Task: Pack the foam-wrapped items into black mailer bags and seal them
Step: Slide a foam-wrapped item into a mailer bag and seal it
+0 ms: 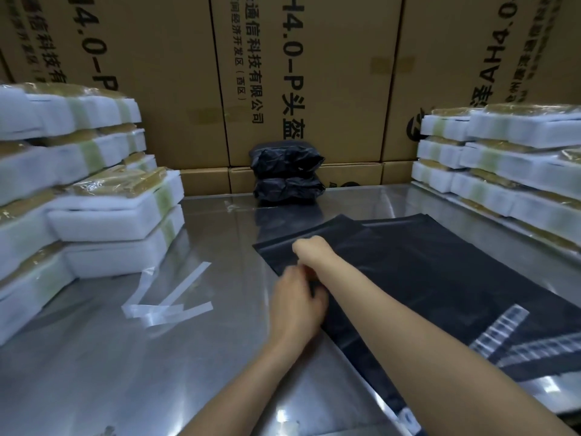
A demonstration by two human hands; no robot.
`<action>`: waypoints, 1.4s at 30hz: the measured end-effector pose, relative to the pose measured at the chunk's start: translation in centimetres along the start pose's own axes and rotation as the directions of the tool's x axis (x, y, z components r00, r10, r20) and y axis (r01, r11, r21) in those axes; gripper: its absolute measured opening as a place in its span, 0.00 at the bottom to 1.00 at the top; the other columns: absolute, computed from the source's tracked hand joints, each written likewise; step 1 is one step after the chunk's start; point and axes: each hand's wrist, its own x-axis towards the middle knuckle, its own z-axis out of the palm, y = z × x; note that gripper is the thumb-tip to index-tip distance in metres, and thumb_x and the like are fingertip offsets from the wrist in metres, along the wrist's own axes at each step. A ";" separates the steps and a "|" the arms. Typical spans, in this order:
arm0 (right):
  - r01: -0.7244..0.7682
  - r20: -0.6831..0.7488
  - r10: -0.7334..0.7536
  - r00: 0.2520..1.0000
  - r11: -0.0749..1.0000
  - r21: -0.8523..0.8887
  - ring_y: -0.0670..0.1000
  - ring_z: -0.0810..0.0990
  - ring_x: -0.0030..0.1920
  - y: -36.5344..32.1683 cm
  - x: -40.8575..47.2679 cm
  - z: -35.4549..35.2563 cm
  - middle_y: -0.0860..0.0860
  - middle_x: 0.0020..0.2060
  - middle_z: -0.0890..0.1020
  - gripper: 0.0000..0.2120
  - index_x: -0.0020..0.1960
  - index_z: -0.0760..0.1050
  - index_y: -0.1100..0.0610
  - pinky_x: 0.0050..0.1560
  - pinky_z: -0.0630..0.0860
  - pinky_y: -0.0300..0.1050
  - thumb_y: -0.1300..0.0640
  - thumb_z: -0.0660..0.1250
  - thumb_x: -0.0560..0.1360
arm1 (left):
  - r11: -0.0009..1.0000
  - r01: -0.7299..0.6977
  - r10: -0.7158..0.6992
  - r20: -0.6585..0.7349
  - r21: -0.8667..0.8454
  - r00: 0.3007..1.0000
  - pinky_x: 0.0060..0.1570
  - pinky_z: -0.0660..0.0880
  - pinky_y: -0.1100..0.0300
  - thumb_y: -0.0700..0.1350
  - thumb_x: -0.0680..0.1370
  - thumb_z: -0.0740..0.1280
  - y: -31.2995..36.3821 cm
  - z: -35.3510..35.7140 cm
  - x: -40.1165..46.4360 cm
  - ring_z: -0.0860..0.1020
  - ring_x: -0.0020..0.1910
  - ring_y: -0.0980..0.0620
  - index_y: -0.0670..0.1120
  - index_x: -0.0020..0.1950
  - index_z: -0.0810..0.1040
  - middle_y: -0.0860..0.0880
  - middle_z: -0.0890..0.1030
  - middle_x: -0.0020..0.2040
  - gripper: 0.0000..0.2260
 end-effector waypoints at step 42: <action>0.294 0.002 -0.399 0.917 0.673 -0.679 0.52 0.52 0.77 6.9 -0.5 3.2 0.50 0.77 0.57 0.25 0.77 0.57 0.51 0.75 0.48 0.55 0.45 0.49 0.82 | 0.929 0.301 -0.352 -0.268 -0.214 0.897 0.60 0.67 0.55 0.50 0.78 0.65 -10.9 -7.2 8.3 0.70 0.65 0.47 0.45 0.69 0.69 0.45 0.70 0.68 0.21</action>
